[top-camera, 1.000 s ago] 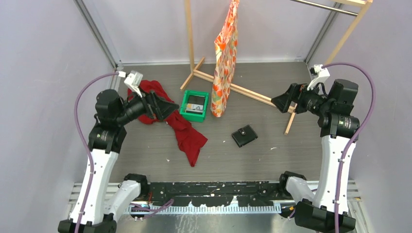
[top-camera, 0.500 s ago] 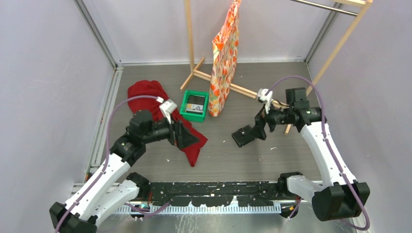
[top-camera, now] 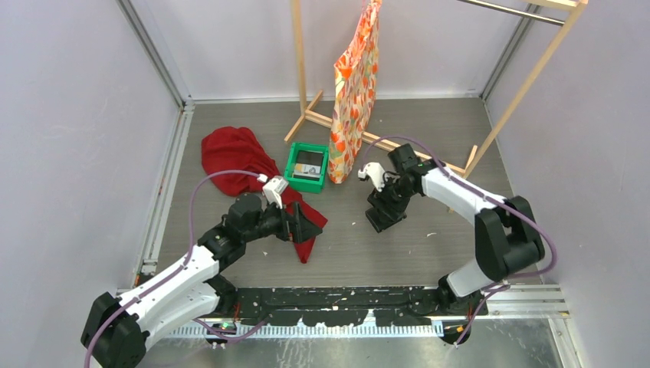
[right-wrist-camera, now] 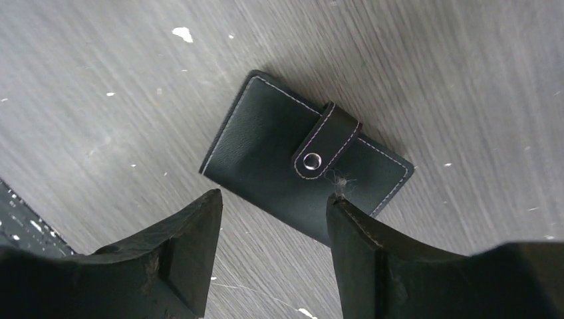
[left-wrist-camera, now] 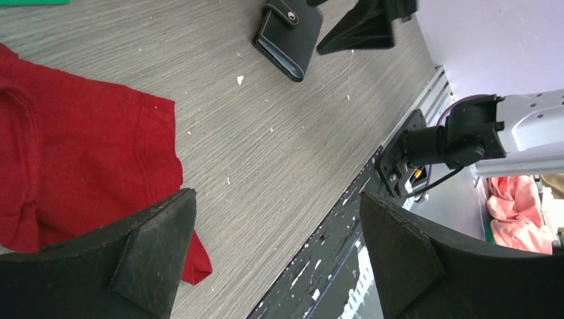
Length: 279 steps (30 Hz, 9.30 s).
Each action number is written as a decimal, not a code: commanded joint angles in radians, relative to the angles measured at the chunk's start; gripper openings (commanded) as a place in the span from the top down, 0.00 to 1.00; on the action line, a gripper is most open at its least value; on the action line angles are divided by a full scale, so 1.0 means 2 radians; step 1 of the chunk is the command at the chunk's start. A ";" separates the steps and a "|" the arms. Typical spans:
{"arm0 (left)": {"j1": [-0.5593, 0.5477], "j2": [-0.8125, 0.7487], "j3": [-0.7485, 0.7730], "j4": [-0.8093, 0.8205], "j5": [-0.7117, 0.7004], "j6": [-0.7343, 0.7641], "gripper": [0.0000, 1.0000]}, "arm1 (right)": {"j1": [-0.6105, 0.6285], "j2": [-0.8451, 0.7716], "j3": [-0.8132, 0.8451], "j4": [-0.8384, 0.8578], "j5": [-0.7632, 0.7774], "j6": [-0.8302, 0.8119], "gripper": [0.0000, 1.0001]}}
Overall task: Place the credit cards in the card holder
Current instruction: Open the card holder at the center of the board.
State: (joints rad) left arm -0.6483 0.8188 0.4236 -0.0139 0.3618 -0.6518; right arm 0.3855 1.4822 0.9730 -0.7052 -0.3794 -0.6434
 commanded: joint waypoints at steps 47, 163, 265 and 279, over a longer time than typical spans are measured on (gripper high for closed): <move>-0.045 0.110 -0.018 0.185 -0.015 -0.081 0.07 | 0.048 0.121 0.066 0.107 0.122 0.231 0.61; -0.111 0.373 0.212 0.086 0.113 0.386 1.00 | 0.029 -0.009 -0.012 -0.089 -0.192 -0.266 0.87; -0.122 0.558 0.223 0.324 -0.084 -0.127 0.73 | -0.024 0.099 0.061 -0.037 -0.006 0.106 0.95; -0.127 0.394 0.124 0.261 -0.127 -0.050 0.67 | -0.016 0.163 0.080 -0.070 0.013 0.110 0.95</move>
State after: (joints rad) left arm -0.8909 1.7607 0.7311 0.5858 0.1692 -0.8547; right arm 0.3481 1.7893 1.1000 -0.8253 -0.3603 -0.4118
